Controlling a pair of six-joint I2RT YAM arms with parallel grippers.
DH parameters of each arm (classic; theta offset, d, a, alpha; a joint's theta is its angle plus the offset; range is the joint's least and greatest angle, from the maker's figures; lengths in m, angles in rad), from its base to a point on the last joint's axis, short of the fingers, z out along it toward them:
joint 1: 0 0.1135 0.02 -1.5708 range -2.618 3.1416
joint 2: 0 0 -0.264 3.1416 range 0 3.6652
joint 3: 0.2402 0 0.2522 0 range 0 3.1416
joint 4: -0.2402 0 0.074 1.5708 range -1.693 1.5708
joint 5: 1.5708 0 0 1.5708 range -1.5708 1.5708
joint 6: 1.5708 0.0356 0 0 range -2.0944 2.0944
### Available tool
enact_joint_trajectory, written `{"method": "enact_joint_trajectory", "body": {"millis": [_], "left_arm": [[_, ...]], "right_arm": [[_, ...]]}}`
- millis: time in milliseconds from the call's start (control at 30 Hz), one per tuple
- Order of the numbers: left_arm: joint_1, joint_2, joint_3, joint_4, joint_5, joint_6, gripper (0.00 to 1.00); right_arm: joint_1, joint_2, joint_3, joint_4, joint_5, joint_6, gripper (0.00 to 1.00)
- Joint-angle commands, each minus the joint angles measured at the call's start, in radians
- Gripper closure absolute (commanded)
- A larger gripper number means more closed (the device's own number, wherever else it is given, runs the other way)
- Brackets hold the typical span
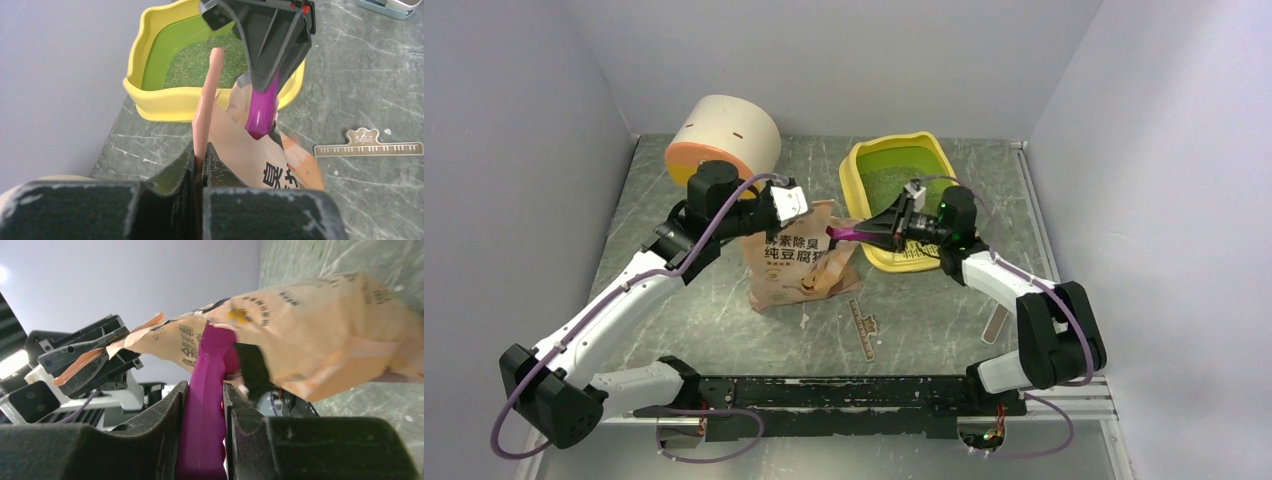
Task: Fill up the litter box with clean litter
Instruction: 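Scoop the cat litter from the cat litter bag.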
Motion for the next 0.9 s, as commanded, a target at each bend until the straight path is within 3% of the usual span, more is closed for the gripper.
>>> {"method": "enact_joint_trajectory", "body": {"millis": [0,100,233,767,867], "left_arm": [[0.046,0.013,0.11,0.049,0.091,0.082,0.95],[0.049,0.011,0.085,0.056,0.153,0.068,0.95],[0.049,-0.006,0.054,-0.006,0.177,0.069,0.95],[0.049,-0.09,-0.057,-0.034,0.155,0.004,0.95],[0.049,-0.089,-0.057,-0.006,0.131,-0.005,0.95]], "right_arm": [[-0.091,-0.03,-0.029,0.024,-0.011,-0.007,1.0],[-0.083,-0.022,-0.047,0.089,-0.038,0.041,1.0],[-0.144,-0.064,-0.052,0.0,-0.043,-0.018,1.0],[-0.169,-0.067,-0.085,0.095,-0.096,0.066,1.0],[-0.11,-0.054,-0.073,0.134,-0.046,0.082,1.0]]}}
